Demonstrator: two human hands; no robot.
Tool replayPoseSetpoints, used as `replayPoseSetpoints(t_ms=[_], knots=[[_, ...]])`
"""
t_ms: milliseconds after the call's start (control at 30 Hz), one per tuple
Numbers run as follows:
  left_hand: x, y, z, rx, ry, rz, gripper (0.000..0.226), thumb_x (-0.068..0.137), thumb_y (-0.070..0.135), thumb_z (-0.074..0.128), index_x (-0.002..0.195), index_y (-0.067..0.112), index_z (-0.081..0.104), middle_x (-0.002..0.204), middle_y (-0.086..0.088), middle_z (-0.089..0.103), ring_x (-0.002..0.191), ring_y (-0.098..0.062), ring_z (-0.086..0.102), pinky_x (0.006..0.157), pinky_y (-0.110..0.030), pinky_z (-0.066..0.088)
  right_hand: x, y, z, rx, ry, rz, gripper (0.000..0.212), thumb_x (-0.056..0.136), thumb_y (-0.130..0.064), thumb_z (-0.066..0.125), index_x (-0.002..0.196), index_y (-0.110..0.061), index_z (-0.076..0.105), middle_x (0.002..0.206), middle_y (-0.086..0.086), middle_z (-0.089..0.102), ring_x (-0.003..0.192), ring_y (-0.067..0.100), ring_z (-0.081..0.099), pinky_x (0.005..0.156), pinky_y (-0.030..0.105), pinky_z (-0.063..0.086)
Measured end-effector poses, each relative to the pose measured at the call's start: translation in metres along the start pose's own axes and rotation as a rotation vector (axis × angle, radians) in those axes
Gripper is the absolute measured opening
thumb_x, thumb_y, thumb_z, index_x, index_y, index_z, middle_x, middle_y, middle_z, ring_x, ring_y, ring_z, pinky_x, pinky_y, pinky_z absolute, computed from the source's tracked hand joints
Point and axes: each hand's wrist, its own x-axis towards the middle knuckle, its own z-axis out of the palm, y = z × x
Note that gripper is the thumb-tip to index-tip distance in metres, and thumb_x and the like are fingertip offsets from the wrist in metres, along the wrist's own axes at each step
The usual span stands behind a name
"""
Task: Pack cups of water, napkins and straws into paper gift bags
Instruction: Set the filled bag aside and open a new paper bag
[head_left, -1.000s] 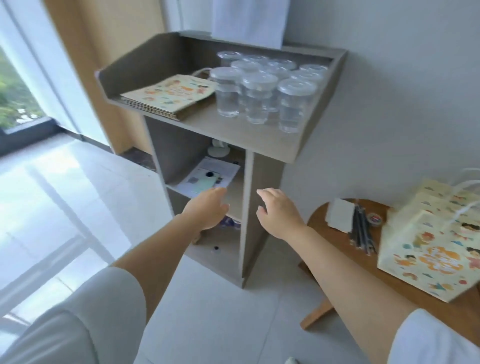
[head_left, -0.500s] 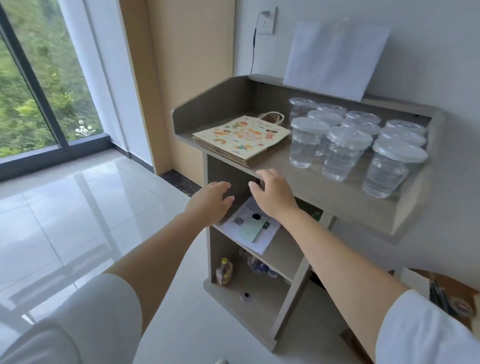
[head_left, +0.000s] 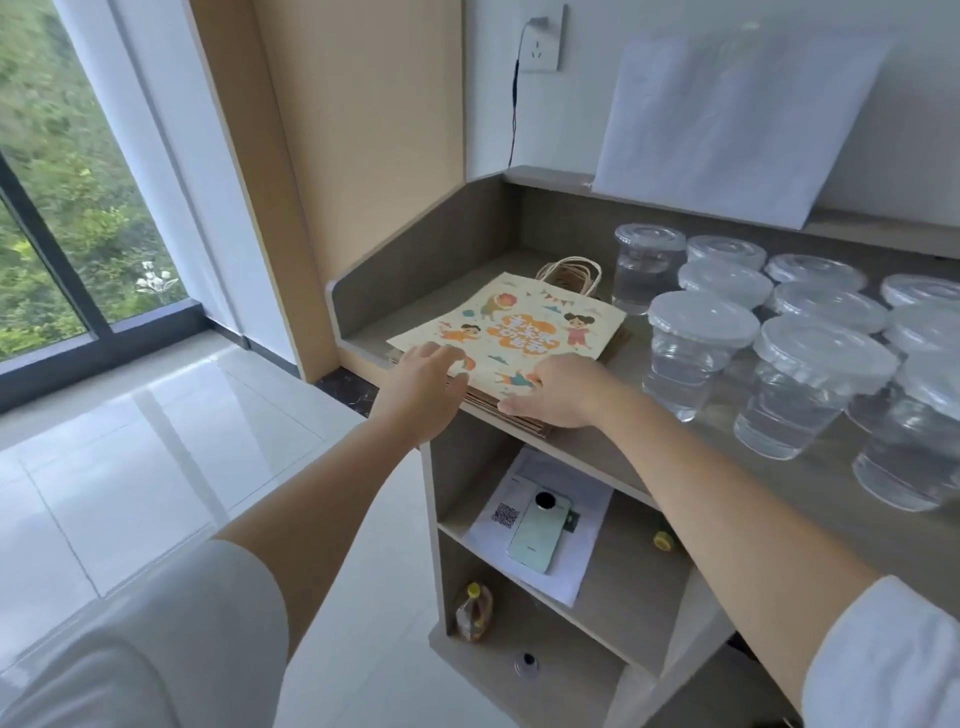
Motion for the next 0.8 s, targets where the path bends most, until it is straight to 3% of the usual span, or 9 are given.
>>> replayPoseSetpoints(t_ms=[100,233,300,400,467,533,633,700,800], knots=[[0.013,-0.007,0.002,-0.132,0.121,-0.053,0.038,0.099,0.031,0.043,0.134,0.019,0.049,0.142,-0.003,0.042,0.132,-0.021,0.034,0.108,-0.04,0.037,-0.007,-0.003,-0.009,-0.047,0.032,-0.075,0.039,0.093,-0.044,0.037,0.094,-0.01,0.056,0.095,0.012,0.06,0.082,0.025,0.052,0.061,0.032,0.036],[0.026,-0.007,-0.006,-0.393,0.28,-0.236,0.054,0.096,0.037,0.045,0.145,0.018,0.03,0.152,-0.002,0.023,0.14,-0.02,0.021,0.113,-0.041,0.027,-0.012,-0.01,-0.003,-0.1,0.167,-0.047,0.027,0.097,-0.017,0.033,0.112,-0.004,0.052,0.113,0.019,0.058,0.099,0.034,0.055,0.07,0.032,0.036],[0.03,-0.01,-0.012,-0.549,0.248,-0.334,0.071,0.093,0.045,0.049,0.15,0.016,0.018,0.156,-0.003,0.018,0.142,-0.022,0.022,0.114,-0.041,0.026,-0.015,-0.011,0.005,-0.12,0.286,0.014,0.025,0.097,-0.009,0.034,0.113,-0.003,0.051,0.114,0.018,0.059,0.103,0.034,0.056,0.072,0.033,0.038],[0.032,-0.01,-0.026,-0.981,0.108,-0.473,0.08,0.087,0.055,0.054,0.147,0.01,0.024,0.141,-0.009,0.045,0.12,-0.022,0.052,0.103,-0.038,0.044,-0.025,-0.009,0.017,-0.046,0.519,0.081,0.024,0.094,0.001,0.039,0.113,0.002,0.053,0.116,0.019,0.059,0.11,0.033,0.053,0.085,0.036,0.044],[0.025,-0.009,-0.038,-1.375,0.039,-0.592,0.063,0.088,0.055,0.054,0.129,0.007,0.045,0.108,-0.01,0.066,0.091,-0.018,0.066,0.083,-0.031,0.055,-0.04,-0.009,0.022,-0.006,0.693,0.039,0.025,0.088,0.009,0.049,0.111,0.01,0.057,0.113,0.026,0.061,0.111,0.039,0.056,0.091,0.041,0.047],[0.013,-0.013,-0.05,-1.578,-0.101,-0.622,0.06,0.089,0.057,0.05,0.112,0.002,0.055,0.092,-0.011,0.072,0.082,-0.022,0.071,0.072,-0.03,0.058,-0.059,-0.007,0.028,0.004,0.871,-0.044,0.026,0.079,0.013,0.054,0.104,0.014,0.061,0.104,0.03,0.064,0.102,0.044,0.062,0.086,0.046,0.051],[-0.012,-0.024,-0.065,-1.652,-0.397,-0.531,0.054,0.095,0.049,0.042,0.101,-0.001,0.06,0.086,-0.015,0.074,0.071,-0.027,0.072,0.058,-0.028,0.059,-0.096,-0.01,0.041,-0.066,0.947,-0.141,0.036,0.085,-0.002,0.039,0.108,0.013,0.062,0.107,0.027,0.065,0.109,0.036,0.058,0.093,0.045,0.042],[-0.031,-0.024,-0.069,-1.567,-0.522,-0.522,0.035,0.098,0.031,0.042,0.1,0.001,0.058,0.074,-0.013,0.073,0.058,-0.024,0.07,0.043,-0.025,0.053,-0.124,-0.014,0.054,-0.095,0.912,-0.155,0.041,0.086,-0.004,0.034,0.114,0.012,0.059,0.114,0.026,0.062,0.117,0.029,0.046,0.098,0.047,0.037],[-0.058,-0.027,-0.059,-1.348,-0.561,-0.467,0.017,0.095,0.006,0.045,0.108,0.01,0.055,0.073,-0.009,0.073,0.058,-0.022,0.07,0.045,-0.032,0.056,-0.17,-0.03,0.08,-0.136,0.807,-0.083,0.047,0.083,-0.008,0.034,0.119,0.01,0.057,0.122,0.024,0.059,0.122,0.029,0.042,0.099,0.046,0.035]])
